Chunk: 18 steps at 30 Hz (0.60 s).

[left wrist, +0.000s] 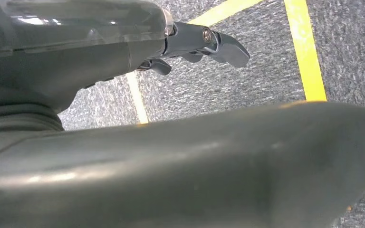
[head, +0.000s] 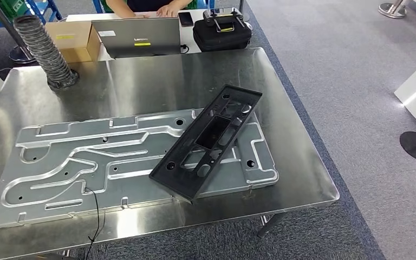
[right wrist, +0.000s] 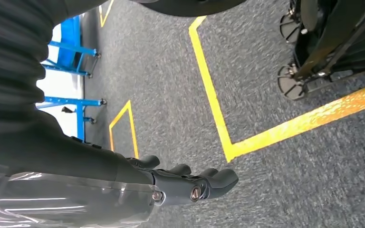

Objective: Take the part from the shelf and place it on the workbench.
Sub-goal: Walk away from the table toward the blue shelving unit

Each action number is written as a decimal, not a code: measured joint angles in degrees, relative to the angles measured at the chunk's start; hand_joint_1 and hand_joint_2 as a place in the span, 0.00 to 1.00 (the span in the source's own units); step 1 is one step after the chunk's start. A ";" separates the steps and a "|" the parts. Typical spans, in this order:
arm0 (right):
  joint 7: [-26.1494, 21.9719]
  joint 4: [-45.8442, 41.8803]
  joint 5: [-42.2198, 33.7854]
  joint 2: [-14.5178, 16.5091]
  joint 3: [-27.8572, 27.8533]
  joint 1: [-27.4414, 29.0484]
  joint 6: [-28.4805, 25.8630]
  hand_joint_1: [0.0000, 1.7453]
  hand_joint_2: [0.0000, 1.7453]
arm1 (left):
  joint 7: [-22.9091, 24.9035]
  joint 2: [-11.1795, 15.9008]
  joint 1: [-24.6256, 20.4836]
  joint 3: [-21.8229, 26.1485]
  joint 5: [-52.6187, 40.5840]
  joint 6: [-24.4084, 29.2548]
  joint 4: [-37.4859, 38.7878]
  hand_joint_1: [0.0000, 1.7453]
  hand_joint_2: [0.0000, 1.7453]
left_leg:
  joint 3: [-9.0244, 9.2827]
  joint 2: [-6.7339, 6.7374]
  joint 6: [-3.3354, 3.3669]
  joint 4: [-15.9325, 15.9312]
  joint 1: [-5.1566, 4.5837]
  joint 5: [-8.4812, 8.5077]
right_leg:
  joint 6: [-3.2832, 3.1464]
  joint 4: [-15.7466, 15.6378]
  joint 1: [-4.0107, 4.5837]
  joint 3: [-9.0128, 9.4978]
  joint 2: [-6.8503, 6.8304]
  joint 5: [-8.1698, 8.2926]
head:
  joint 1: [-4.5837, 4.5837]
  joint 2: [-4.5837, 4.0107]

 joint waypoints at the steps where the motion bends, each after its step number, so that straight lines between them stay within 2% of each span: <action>1: 0.00 0.01 0.05 -0.01 0.12 -0.06 0.01 0.00 1.00 | 0.01 0.00 -0.02 0.00 0.06 -0.04 0.00 0.00 0.00 | -0.09 -0.01 -0.17 0.09 -0.07 0.11 | -0.31 -4.31 0.13 2.35 0.00 1.49 | 0.00 0.00; 2: -0.01 0.02 0.12 -0.03 0.25 -0.13 0.01 0.00 1.00 | 0.01 0.01 -0.05 0.00 0.08 -0.10 0.00 0.00 0.00 | -0.17 -0.01 -0.41 0.15 -0.14 0.24 | -0.64 -7.66 0.28 4.07 0.01 2.59 | -0.01 0.00; 3: -0.01 0.02 0.20 -0.04 0.37 -0.18 0.01 0.00 1.00 | 0.01 0.01 -0.09 0.00 0.09 -0.15 0.00 0.00 0.00 | -0.26 0.01 -0.69 0.19 -0.17 0.40 | -0.94 -9.54 0.46 4.91 0.02 3.05 | -0.01 0.00; 6: -0.03 0.04 0.38 -0.06 0.53 -0.19 0.04 0.00 1.00 | 0.01 0.03 -0.12 0.00 0.12 -0.19 0.00 0.00 0.00 | -0.53 0.04 -1.75 0.09 -0.11 0.94 | -1.79 -10.42 0.61 4.65 -0.06 3.87 | -0.02 0.00; 7: -0.03 0.07 0.44 -0.05 0.59 -0.19 0.08 0.00 1.00 | 0.01 0.07 -0.10 0.00 0.12 -0.19 0.00 0.00 0.00 | -0.78 0.00 -2.09 0.52 -0.08 0.38 | -2.17 -10.70 0.48 4.48 -0.15 4.35 | -0.02 0.00; 8: -0.03 0.09 0.54 -0.05 0.66 -0.19 0.16 0.00 1.00 | 0.01 0.10 -0.07 0.00 0.12 -0.19 0.00 0.00 0.00 | -1.34 -0.04 -2.38 1.87 -0.06 -0.97 | -2.55 -10.98 0.34 4.20 -0.26 4.85 | -0.02 0.00; 9: -0.05 0.10 0.63 -0.05 0.72 -0.20 0.26 0.00 1.00 | 0.01 0.16 -0.06 0.00 0.11 -0.21 0.00 0.00 0.00 | -2.29 -0.07 -2.60 4.39 0.02 -3.11 | -2.83 -11.11 0.26 3.84 -0.37 5.27 | -0.02 0.00; 11: -0.09 0.10 0.78 -0.07 0.79 -0.19 0.48 0.00 1.00 | 0.01 0.28 -0.03 0.00 0.11 -0.31 0.00 0.00 0.00 | -4.74 -0.09 -2.99 11.76 0.15 -7.85 | -3.12 -10.96 0.40 2.77 -0.45 5.92 | -0.02 0.00; 12: -0.11 0.10 0.81 -0.07 0.81 -0.18 0.56 0.00 1.00 | 0.03 0.36 -0.01 0.00 0.11 -0.36 0.00 0.00 0.00 | -5.37 -0.09 -3.14 14.53 0.20 -9.14 | -3.11 -10.80 0.45 2.20 -0.46 6.23 | -0.02 0.00; 13: -0.11 0.11 0.84 -0.07 0.83 -0.16 0.62 0.00 1.00 | 0.04 0.42 0.01 0.00 0.11 -0.40 0.00 0.00 0.00 | -5.08 -0.08 -3.24 15.42 0.24 -9.37 | -3.02 -10.56 0.46 1.63 -0.47 6.50 | -0.02 0.00; 14: -0.11 0.12 0.88 -0.06 0.84 -0.15 0.65 0.00 1.00 | 0.07 0.48 0.01 0.00 0.11 -0.42 0.00 0.00 0.00 | -3.62 -0.08 -3.28 13.90 0.27 -8.53 | -2.89 -10.27 0.44 1.10 -0.46 6.72 | -0.02 0.00; 16: -0.11 0.15 0.97 -0.05 0.89 -0.16 0.65 0.00 1.00 | 0.09 0.57 -0.09 0.00 0.12 -0.44 0.00 0.00 0.00 | 1.42 -0.11 -3.08 6.15 0.36 -5.99 | -2.52 -9.54 0.39 0.20 -0.43 7.03 | -0.02 0.00; 17: -0.11 0.16 1.05 -0.05 0.93 -0.18 0.64 0.00 1.00 | 0.09 0.60 -0.15 0.00 0.13 -0.45 0.00 0.00 0.00 | 3.35 -0.20 -2.76 2.69 0.29 -5.02 | -2.27 -9.16 0.46 -0.12 -0.41 7.16 | -0.02 0.00; 18: -0.12 0.16 1.17 -0.06 1.00 -0.19 0.64 0.00 1.00 | 0.10 0.62 -0.18 0.00 0.16 -0.48 0.00 0.00 0.00 | 4.46 -0.28 -2.38 0.53 0.23 -4.52 | -1.97 -8.91 0.53 -0.34 -0.40 7.32 | -0.02 0.00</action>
